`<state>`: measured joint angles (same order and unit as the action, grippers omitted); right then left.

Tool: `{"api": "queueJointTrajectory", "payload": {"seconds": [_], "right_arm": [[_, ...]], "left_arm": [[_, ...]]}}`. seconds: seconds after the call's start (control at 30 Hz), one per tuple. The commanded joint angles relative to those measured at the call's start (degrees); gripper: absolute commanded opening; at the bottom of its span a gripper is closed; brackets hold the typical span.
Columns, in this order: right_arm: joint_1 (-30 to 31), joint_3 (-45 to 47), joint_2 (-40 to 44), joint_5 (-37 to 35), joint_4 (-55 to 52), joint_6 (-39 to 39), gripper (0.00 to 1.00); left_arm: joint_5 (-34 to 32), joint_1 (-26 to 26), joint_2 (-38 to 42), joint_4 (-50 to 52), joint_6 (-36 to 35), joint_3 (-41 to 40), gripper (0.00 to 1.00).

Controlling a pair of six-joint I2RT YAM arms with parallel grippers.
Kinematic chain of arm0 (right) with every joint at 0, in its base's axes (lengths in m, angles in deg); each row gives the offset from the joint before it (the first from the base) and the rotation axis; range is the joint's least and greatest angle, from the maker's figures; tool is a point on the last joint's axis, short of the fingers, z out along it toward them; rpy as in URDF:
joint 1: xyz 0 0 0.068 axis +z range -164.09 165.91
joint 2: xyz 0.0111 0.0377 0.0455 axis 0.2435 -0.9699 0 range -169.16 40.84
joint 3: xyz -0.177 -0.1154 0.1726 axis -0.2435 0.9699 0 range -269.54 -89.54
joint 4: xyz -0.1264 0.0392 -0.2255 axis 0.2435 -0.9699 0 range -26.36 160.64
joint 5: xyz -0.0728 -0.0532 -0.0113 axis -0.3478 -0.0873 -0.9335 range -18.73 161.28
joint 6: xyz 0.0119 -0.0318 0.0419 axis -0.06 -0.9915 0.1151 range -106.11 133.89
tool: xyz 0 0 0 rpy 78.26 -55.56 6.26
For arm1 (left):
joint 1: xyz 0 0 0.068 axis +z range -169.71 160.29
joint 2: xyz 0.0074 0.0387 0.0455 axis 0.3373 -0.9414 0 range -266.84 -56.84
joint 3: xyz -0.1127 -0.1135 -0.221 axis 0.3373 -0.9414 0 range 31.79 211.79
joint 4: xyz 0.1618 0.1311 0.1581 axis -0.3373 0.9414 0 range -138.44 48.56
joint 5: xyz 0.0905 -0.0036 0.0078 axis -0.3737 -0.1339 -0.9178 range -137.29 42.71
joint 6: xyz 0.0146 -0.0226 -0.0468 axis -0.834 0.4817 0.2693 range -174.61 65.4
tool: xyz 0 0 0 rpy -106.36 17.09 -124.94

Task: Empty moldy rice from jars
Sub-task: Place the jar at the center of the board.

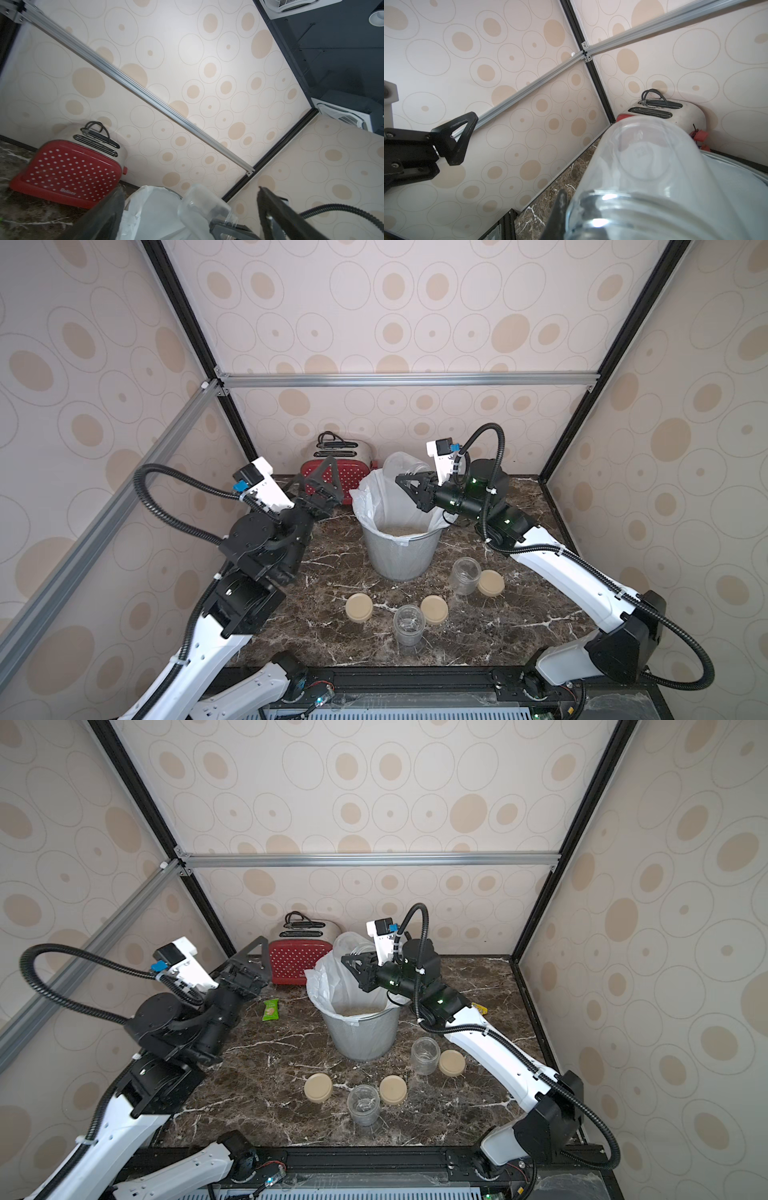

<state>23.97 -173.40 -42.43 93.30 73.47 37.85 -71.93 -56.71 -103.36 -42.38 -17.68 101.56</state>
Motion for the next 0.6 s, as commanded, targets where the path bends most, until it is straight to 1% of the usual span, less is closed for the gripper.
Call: {"api": "queueJointTrajectory", "payload": {"seconds": [0.0,0.17,0.27,0.57], "right_arm": [[0.7,-5.7,-0.2,1.0,-4.2,-3.8,0.00],[2.4,-14.0,-3.1,1.3,-12.9,-7.1,0.00],[3.9,-19.8,-5.6,2.1,-18.0,-9.2,0.00],[11.0,-41.2,-17.4,0.7,-35.6,-15.8,0.00]], "left_arm": [[-5.8,0.3,4.3,7.6,-9.9,-1.6,0.99],[-10.9,0.4,12.3,10.5,-11.6,-6.7,0.99],[-12.8,0.4,15.6,11.9,-12.3,-8.8,0.99],[-16.4,0.3,19.8,17.4,-13.2,-10.0,0.99]]}}
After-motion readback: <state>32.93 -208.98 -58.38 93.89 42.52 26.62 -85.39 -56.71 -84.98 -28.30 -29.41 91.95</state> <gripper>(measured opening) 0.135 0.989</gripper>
